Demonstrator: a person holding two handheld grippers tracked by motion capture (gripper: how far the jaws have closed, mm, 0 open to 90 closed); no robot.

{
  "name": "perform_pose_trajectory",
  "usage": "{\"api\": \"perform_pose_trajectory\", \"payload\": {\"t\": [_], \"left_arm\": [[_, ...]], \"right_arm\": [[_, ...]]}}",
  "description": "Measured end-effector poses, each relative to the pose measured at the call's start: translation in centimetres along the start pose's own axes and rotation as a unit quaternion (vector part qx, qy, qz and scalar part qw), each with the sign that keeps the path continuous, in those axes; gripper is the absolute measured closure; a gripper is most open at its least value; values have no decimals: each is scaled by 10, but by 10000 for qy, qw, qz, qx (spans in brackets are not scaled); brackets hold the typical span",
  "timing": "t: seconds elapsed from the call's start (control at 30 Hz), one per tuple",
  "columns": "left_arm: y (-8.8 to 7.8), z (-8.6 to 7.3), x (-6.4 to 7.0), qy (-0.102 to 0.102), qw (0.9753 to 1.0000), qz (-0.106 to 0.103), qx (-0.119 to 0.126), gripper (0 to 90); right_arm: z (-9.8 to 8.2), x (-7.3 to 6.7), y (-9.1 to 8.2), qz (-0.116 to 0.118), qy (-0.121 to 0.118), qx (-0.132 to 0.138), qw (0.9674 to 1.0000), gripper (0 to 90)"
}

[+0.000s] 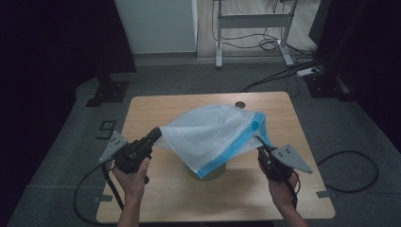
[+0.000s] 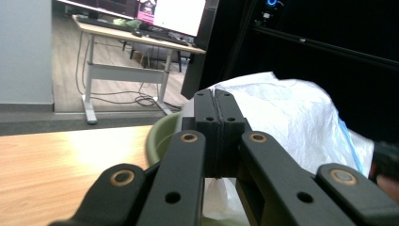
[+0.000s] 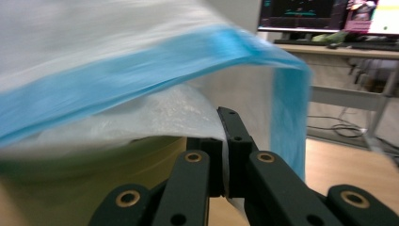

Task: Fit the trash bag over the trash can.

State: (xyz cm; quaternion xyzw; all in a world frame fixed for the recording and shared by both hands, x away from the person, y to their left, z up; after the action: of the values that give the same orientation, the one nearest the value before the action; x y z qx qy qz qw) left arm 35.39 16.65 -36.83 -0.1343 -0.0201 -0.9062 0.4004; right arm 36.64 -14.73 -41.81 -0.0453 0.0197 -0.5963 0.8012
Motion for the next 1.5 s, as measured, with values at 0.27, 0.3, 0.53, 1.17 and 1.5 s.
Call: {"api": "perform_pose_trajectory", "payload": {"t": [0.27,0.3,0.53,1.17,1.5], "left_arm": [[-15,-15,-19,-158,9998,106,-91,896],[-16,-18,-20,-173,9997,116,-108,896],[-14,-37,-26,-343,9991,143,-210,891],[-2,-47,-13,-253,9993,127,-259,872],[-7,-47,-13,-215,9994,67,-271,848]], "right_arm": [[3,38,26,-77,16,-223,9997,880],[-1,40,28,-99,15,-252,9996,879],[-29,29,31,279,17,-564,9980,533],[-39,-19,-48,1312,478,16,9902,207],[-35,-27,-13,1011,522,-132,9934,428]]}}
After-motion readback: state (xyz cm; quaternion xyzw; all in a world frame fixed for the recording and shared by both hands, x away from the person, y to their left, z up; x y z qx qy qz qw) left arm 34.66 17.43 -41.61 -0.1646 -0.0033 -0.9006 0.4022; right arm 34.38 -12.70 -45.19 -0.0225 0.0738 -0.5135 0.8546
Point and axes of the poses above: each handheld gripper's, and its own axes: y roughly forward along the jaws, z roughly out of its top, x roughly to its right, the point moved 10 cm from there along y, roughly forward along the jaws, and after that the axes turned 6 degrees about -z, right-handed, at the moved point
